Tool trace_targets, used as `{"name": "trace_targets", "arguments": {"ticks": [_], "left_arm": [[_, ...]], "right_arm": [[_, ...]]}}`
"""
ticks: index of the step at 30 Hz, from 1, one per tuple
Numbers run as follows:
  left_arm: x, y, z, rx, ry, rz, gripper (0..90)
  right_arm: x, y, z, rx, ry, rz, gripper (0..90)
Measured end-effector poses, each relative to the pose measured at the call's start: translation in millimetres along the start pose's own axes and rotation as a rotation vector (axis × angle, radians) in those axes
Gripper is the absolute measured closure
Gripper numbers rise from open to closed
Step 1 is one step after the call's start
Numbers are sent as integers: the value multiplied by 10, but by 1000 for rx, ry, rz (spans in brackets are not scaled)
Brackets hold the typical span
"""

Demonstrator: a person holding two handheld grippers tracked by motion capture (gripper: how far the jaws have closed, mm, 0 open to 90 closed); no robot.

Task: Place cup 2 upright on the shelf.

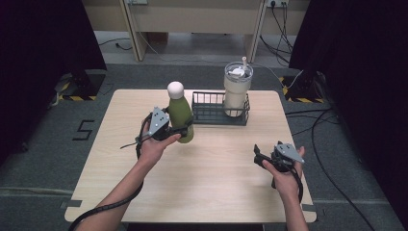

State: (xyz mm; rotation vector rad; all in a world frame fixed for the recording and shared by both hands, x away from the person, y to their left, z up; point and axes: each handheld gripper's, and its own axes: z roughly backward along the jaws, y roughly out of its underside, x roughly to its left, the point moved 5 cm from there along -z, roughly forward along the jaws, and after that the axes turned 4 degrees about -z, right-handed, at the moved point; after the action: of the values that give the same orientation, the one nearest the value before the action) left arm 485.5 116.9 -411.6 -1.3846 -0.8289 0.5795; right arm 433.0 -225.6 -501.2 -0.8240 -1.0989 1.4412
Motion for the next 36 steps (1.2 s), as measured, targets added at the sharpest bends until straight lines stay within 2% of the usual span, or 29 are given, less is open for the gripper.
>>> {"name": "trace_targets", "arguments": {"ticks": [7, 8, 11, 19, 23, 25, 26, 36], "left_arm": [[30, -60, -92, -12, -8, -6, 200], [21, -68, -106, -9, -5, 6, 200], [32, -106, -156, -16, -7, -12, 200], [29, -160, -271, -20, 3, 6, 200], [36, -168, -306, -15, 4, -1, 200], [62, -183, -338, -21, -8, -8, 201], [53, -182, -346, -16, 0, 4, 201], [93, -236, -427, -24, -9, 8, 200]], "right_arm": [[2, 8, -5, 2, -1, -2, 96], [1, 7, -4, 2, -2, -3, 96], [-3, 5, 1, 0, -2, -5, 97], [-4, 8, 1, 3, -4, -7, 98], [2, 10, 3, 2, -7, -9, 99], [2, 11, 5, 3, -6, -13, 99], [0, 11, 5, 4, -4, -14, 99], [-12, 22, 0, 4, -3, -11, 99]]}}
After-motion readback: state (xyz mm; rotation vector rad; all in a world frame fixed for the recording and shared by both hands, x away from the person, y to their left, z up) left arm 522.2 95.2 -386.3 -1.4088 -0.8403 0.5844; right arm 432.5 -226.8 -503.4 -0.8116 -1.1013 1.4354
